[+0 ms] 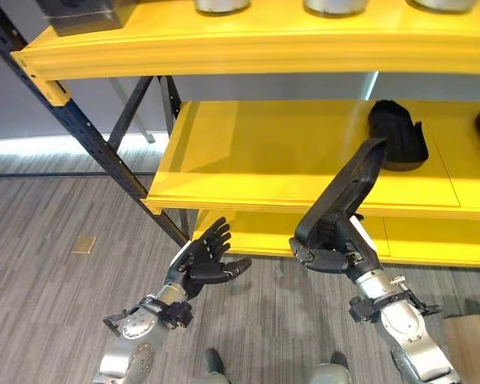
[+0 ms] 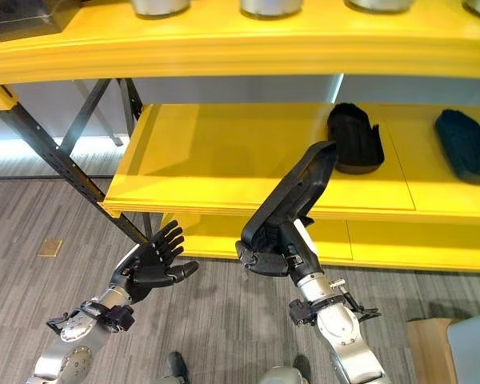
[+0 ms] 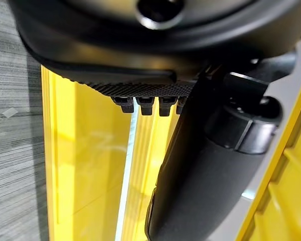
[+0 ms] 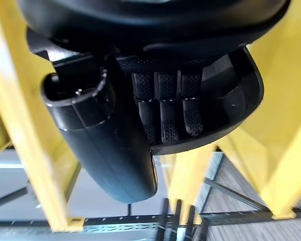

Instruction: Move parts from the plastic box to the shelf.

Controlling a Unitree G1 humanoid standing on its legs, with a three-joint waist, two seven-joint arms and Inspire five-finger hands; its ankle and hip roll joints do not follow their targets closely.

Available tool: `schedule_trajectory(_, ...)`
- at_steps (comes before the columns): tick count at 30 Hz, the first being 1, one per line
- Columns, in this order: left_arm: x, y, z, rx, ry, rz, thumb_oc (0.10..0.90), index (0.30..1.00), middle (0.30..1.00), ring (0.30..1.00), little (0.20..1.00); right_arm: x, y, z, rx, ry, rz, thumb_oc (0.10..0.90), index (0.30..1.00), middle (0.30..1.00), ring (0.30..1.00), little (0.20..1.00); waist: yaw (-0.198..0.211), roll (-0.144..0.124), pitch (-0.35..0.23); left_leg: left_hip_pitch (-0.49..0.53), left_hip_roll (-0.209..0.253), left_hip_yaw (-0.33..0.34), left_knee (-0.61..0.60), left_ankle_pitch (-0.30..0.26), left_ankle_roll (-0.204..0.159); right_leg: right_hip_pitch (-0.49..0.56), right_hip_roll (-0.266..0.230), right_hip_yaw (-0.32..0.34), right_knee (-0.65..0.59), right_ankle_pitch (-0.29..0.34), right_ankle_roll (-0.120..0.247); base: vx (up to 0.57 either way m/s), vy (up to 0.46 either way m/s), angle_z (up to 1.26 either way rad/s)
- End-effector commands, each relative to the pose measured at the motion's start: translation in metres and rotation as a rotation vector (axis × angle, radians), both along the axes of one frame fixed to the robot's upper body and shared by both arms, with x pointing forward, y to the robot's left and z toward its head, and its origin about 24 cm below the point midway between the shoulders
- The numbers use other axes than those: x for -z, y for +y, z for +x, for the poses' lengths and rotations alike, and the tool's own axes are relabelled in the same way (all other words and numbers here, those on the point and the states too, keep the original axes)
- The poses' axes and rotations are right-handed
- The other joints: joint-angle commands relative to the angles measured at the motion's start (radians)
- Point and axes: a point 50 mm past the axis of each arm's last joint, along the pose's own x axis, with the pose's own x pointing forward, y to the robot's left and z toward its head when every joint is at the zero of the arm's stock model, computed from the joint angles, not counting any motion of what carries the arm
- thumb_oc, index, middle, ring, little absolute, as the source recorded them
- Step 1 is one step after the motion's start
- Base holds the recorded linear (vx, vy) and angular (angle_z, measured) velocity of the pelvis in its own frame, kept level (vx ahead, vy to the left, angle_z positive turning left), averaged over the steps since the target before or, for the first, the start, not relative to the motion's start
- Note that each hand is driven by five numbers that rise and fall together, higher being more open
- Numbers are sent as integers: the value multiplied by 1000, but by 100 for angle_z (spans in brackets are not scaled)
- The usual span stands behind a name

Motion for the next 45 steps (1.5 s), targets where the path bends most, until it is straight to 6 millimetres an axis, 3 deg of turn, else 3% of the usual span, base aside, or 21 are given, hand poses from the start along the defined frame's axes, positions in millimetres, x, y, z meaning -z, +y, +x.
schedule_trajectory(1, -44, -12, 14, 52, -263, -70, 900, 1000, 1000, 1000, 1000, -83, -5, 7, -6, -421, 7, 400, 300, 300, 300, 300, -21, 36, -67, 39, 48, -8, 97, -130, 53, -41, 44, -41, 23, -45, -29, 74, -51, -3)
schedule_trajectory(8, -46, -9, 12, 67, -263, -56, 900, 1000, 1000, 1000, 1000, -83, -5, 8, -4, -412, 11, 400, 300, 300, 300, 300, 9, -3, -75, 33, 47, -5, 99, -137, 56, -14, 45, -49, -21, -30, -11, 51, -61, -10)
schedule_trajectory(20, -42, -5, 13, 94, -239, -45, 900, 1000, 1000, 1000, 1000, -95, -11, 17, -119, -391, -171, 400, 300, 300, 300, 300, 37, -33, -94, 48, 34, -6, 93, -142, 58, 13, 41, -58, -51, -8, -1, 53, 76, -7)
schedule_trajectory(22, -40, -4, 12, 103, -230, -38, 900, 1000, 1000, 1000, 1000, -96, -13, 21, -130, -379, -195, 400, 300, 300, 300, 300, 48, -39, -98, 52, 29, 8, 91, -142, 60, 20, 40, -80, -53, -3, -1, 35, 185, 3)
schedule_trajectory(27, -38, -1, 7, 81, -229, -57, 900, 1000, 1000, 1000, 1000, -103, -8, 30, -188, -354, -205, 400, 300, 300, 300, 300, 95, -51, -85, 70, 16, 90, 104, -161, 69, 14, 27, -232, -41, 26, -4, -17, 203, -15)
schedule_trajectory(29, -38, -3, 8, 92, -224, -64, 900, 1000, 1000, 1000, 1000, -101, -8, 34, -191, -339, -201, 400, 300, 300, 300, 300, 107, -52, -82, 73, 8, 89, 116, -186, 69, 17, 19, -259, -48, 43, 9, -27, 200, -57)
schedule_trajectory(33, -37, -7, 11, 86, -222, -68, 900, 1000, 1000, 1000, 1000, -96, -2, 37, -210, -324, -206, 400, 300, 300, 300, 300, 115, -61, -75, 78, -20, 91, 116, -211, 86, -32, -18, -267, -30, 139, 28, -5, 133, -39)
schedule_trajectory(35, -35, -8, 10, 99, -216, -46, 900, 1000, 1000, 1000, 1000, -95, -3, 36, -221, -315, -208, 400, 300, 300, 300, 300, 103, -61, -74, 82, -24, 89, 104, -211, 92, -51, -1, -241, -30, 130, 27, 50, 42, -38)
schedule_trajectory(36, -34, -11, 11, 113, -210, -43, 900, 1000, 1000, 1000, 1000, -93, -6, 34, -209, -303, -206, 400, 300, 300, 300, 300, 86, -63, -75, 80, -32, 75, 93, -209, 96, -51, 39, -203, -54, 106, 25, 37, -55, -1)
schedule_trajectory(38, -31, -20, 13, 158, -193, -58, 900, 1000, 1000, 1000, 1000, -87, -12, 26, -146, -276, -208, 400, 300, 300, 300, 300, 43, -69, -81, 56, -56, 23, 78, -188, 116, -80, 86, -88, -84, 98, 7, 97, -128, 42)
schedule_trajectory(39, -31, -25, 15, 175, -184, -74, 900, 1000, 1000, 1000, 1000, -81, -17, 20, -118, -259, -200, 400, 300, 300, 300, 300, 9, -71, -88, 57, -68, -4, 51, -179, 117, -101, 110, -8, -128, 116, 11, 177, -198, 119)
schedule_trajectory(40, -29, -26, 14, 182, -179, -75, 900, 1000, 1000, 1000, 1000, -77, -18, 17, -112, -250, -195, 400, 300, 300, 300, 300, -7, -67, -87, 69, -68, -14, 32, -175, 113, -126, 113, 26, -145, 141, 16, 184, -265, 191)
schedule_trajectory(42, -27, -25, 9, 192, -178, -44, 900, 1000, 1000, 1000, 1000, -73, -18, 16, -123, -240, -184, 400, 300, 300, 300, 300, -27, -60, -75, 97, -61, -17, 10, -176, 106, -168, 125, 70, -142, 159, 27, 112, -251, 115)
schedule_trajectory(45, -29, -21, 8, 176, -183, -38, 900, 1000, 1000, 1000, 1000, -72, -20, 16, -151, -228, -206, 400, 300, 300, 300, 300, -34, -53, -75, 113, -57, -6, 1, -175, 98, -150, 139, 62, -151, 133, 21, 54, -177, -9)
